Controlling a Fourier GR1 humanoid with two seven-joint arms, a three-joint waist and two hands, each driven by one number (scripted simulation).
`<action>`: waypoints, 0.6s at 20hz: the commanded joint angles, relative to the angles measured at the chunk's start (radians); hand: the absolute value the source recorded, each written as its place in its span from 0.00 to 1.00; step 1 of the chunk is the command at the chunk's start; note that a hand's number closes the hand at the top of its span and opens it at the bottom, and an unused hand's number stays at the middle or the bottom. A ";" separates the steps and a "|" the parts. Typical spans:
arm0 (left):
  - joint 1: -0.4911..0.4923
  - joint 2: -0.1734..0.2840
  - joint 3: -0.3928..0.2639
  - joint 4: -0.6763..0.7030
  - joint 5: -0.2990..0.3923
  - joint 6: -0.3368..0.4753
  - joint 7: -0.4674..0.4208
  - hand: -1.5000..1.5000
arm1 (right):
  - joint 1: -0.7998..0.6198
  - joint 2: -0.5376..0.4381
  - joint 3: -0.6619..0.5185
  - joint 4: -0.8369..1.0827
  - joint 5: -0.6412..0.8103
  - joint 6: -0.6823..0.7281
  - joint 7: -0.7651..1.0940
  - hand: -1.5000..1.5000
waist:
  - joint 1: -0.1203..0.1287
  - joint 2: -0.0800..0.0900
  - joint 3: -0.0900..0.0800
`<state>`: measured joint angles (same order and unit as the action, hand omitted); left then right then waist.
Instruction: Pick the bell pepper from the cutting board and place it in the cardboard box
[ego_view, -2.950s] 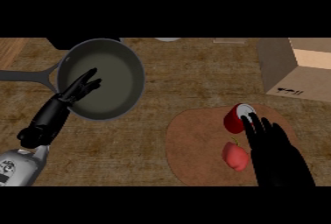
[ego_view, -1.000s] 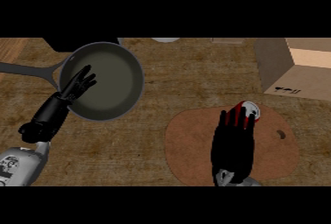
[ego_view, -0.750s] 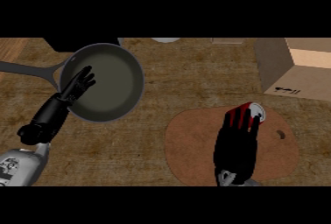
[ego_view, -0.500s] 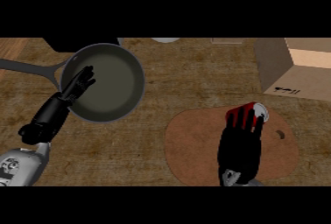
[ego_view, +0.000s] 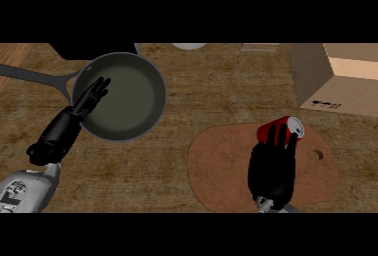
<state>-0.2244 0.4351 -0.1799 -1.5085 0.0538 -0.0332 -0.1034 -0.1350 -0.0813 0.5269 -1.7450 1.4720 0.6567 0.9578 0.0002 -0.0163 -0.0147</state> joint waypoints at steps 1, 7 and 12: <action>0.017 0.000 0.004 0.008 -0.003 -0.010 -0.012 0.50 | 0.006 -0.103 0.026 0.009 -0.089 -0.079 -0.219 1.00 | 0.008 0.018 0.016; -0.029 -0.017 -0.015 -0.003 0.005 -0.022 -0.008 0.50 | -0.021 -0.137 0.235 -0.169 -0.355 -0.072 -0.703 1.00 | 0.068 0.034 0.026; -0.023 -0.012 0.002 -0.002 0.022 -0.025 0.012 0.50 | -0.045 -0.323 0.144 -0.332 -0.514 -0.160 -1.042 1.00 | 0.021 0.024 0.025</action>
<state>-0.2462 0.4243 -0.1852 -1.5088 0.0620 -0.0528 -0.1036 -0.1677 -0.2972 0.7043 -1.9848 1.0750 0.5524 0.1542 0.0368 0.0067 0.0065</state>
